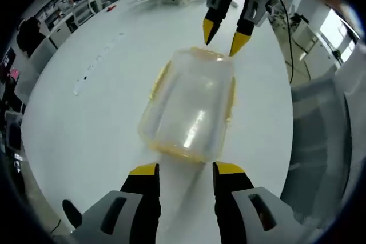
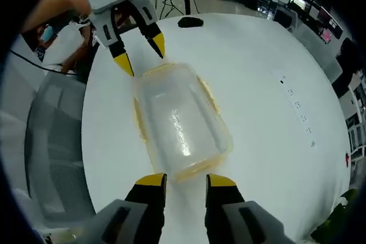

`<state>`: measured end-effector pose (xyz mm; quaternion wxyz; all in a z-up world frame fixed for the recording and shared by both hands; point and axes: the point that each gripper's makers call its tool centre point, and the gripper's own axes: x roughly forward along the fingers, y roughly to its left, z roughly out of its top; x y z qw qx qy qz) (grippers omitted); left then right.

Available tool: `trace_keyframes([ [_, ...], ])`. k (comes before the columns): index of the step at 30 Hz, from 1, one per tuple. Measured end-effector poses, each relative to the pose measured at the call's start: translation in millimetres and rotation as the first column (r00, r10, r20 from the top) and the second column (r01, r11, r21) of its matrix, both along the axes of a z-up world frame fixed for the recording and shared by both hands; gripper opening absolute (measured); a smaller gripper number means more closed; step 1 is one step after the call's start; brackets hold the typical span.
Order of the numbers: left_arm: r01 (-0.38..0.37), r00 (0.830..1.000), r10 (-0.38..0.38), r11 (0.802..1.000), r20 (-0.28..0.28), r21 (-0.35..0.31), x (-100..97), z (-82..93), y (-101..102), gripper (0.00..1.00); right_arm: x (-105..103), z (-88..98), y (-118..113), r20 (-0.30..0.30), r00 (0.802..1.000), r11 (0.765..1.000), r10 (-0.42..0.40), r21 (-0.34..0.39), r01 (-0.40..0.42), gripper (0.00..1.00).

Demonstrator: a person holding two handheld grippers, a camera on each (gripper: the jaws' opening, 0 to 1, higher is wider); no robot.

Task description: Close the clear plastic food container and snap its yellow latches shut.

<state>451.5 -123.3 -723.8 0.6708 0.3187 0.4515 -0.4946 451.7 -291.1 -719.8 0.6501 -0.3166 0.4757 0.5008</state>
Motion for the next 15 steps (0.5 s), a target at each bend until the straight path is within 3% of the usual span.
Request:
trace_keyframes([
  [2,0.054,0.999,-0.054,0.999,0.007,0.000,-1.8,1.4,-0.9,0.33,0.9,0.3,0.0,0.001,1.000,1.000,0.005,0.000,-0.005,0.24],
  [6,0.048,0.999,-0.048,0.999,0.004,0.003,1.0,5.7,0.6,0.34,-0.6,2.9,-1.5,0.003,0.999,0.999,0.046,-0.019,-0.046,0.24],
  [15,0.162,0.986,-0.163,0.986,0.032,0.032,-1.8,7.0,-4.6,0.33,-5.0,2.6,-2.6,-0.003,0.991,0.990,0.135,-0.045,-0.135,0.24],
])
